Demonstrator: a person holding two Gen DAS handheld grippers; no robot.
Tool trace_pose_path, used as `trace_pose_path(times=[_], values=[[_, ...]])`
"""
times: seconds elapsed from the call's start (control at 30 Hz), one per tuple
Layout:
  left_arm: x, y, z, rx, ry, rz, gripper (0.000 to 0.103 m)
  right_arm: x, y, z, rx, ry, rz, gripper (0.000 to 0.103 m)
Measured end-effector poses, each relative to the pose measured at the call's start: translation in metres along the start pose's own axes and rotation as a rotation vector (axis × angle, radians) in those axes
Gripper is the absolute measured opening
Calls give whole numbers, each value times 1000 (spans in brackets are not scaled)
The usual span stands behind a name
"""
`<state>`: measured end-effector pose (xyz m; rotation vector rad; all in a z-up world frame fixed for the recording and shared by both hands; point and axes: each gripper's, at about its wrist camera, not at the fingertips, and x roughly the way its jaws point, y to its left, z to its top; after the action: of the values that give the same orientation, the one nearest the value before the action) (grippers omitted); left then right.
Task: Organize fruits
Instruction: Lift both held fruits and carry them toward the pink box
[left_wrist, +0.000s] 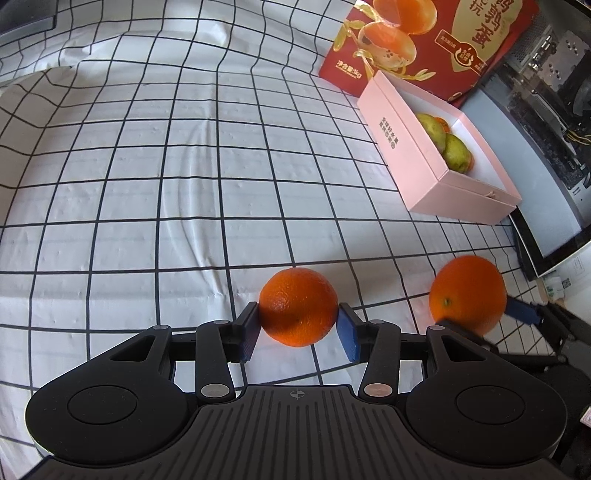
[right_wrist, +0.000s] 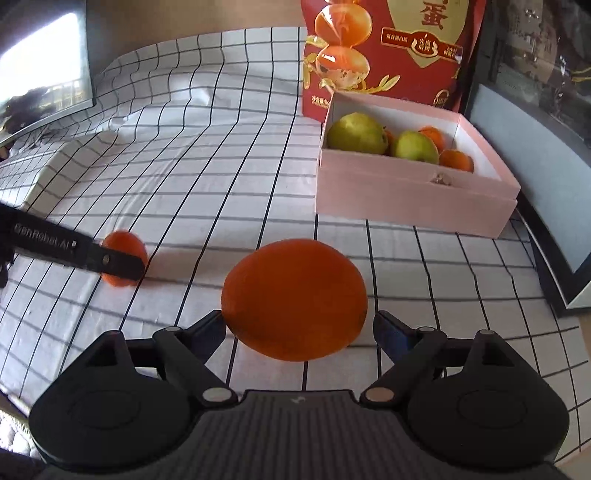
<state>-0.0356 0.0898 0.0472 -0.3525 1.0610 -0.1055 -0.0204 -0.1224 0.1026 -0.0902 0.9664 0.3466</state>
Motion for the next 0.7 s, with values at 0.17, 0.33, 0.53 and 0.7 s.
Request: trace_pose_path(times=[0.17,0.33,0.53,0.7], values=[[1,0,1,1,2,2,50,3,-1,8,8,-19,-13,87],[1,1,3,-1,-2,6,50,11,-1,9,5,5,16,87],[6,-2,9,23,-6,22,50,28,9,13,-12,22,22,87],[8,-5,10,51,-10,32,50,33,9,12,1,27,19,84]])
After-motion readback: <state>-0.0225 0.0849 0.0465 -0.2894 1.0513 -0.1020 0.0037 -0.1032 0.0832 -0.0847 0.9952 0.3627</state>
